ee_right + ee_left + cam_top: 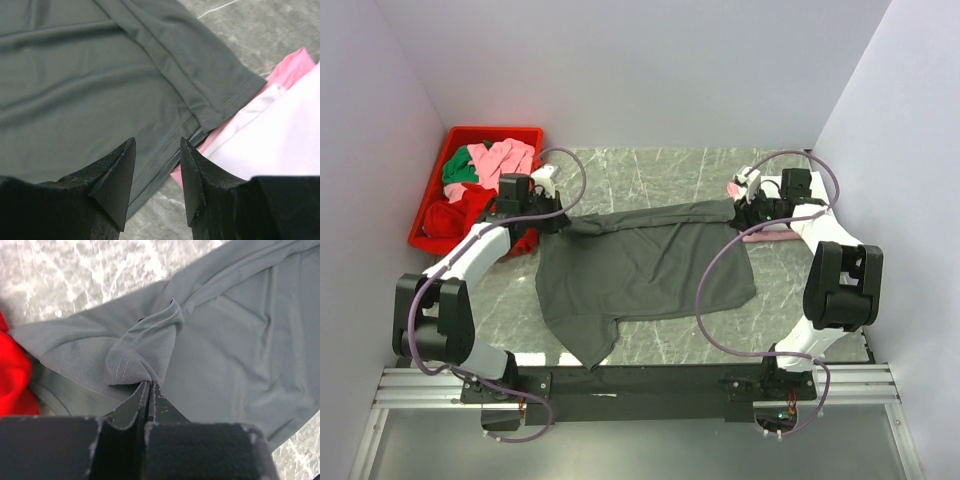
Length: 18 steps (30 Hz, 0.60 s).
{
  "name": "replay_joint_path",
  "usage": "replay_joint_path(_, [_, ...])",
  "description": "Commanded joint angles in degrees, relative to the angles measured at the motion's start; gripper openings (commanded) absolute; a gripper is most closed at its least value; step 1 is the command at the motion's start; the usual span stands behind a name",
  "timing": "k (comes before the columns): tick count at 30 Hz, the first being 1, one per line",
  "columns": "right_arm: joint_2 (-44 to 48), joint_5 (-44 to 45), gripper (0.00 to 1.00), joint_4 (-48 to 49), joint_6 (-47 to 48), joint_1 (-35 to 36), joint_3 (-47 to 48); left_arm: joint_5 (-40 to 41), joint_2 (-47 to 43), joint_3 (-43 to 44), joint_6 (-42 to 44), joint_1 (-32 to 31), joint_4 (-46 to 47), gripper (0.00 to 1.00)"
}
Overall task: Fold and stack the t-shirts
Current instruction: Fold the tshirt
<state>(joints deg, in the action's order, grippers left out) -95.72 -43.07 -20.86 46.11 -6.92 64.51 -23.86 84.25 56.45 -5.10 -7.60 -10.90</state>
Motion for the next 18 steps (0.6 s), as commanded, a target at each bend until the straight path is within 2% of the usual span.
replay_joint_path(1, [2.9,-1.8,0.48,-0.1,-0.4,0.0,-0.8,3.3,-0.7,0.3,0.8,-0.7,-2.4,0.04])
replay_joint_path(3, [3.0,-2.1,0.48,-0.1,-0.6,0.0,-0.9,5.3,-0.8,0.6,0.3,-1.2,-4.3,0.11])
replay_joint_path(6, [3.1,-2.4,0.48,-0.2,-0.7,0.0,-0.9,6.4,-0.7,1.5,-1.0,-2.3,-9.6,0.27])
replay_joint_path(7, [3.1,-2.4,0.48,-0.1,-0.8,0.0,-0.8,4.7,-0.5,2.2,-1.0,-2.9,-13.2,0.36])
replay_joint_path(8, [3.1,-2.4,0.48,-0.2,-0.8,0.0,-0.8,4.3,-0.8,2.4,-1.1,-3.8,-14.3,0.41])
replay_joint_path(10, [3.1,-2.5,0.48,-0.4,-0.9,0.0,-0.4,5.3,-2.4,1.8,-1.8,-5.3,-15.5,0.51])
replay_joint_path(12, [3.4,-2.6,0.48,-0.7,-1.1,0.0,-0.4,6.1,-7.0,0.8,-2.5,-5.4,-12.8,0.57])
replay_joint_path(13, [3.5,-2.8,0.48,-0.7,-1.1,0.1,-0.4,6.8,-8.6,-0.5,-3.2,-5.4,-11.3,0.66])
replay_joint_path(15, [3.8,-3.2,0.48,-0.9,-1.4,0.1,-0.4,7.6,-11.3,-1.7,-3.2,-5.3,-5.8,0.72])
replay_joint_path(18, [4.1,-3.9,0.48,-1.6,-1.7,0.1,-0.3,4.8,-6.0,1.5,0.4,-5.3,-6.0,0.74])
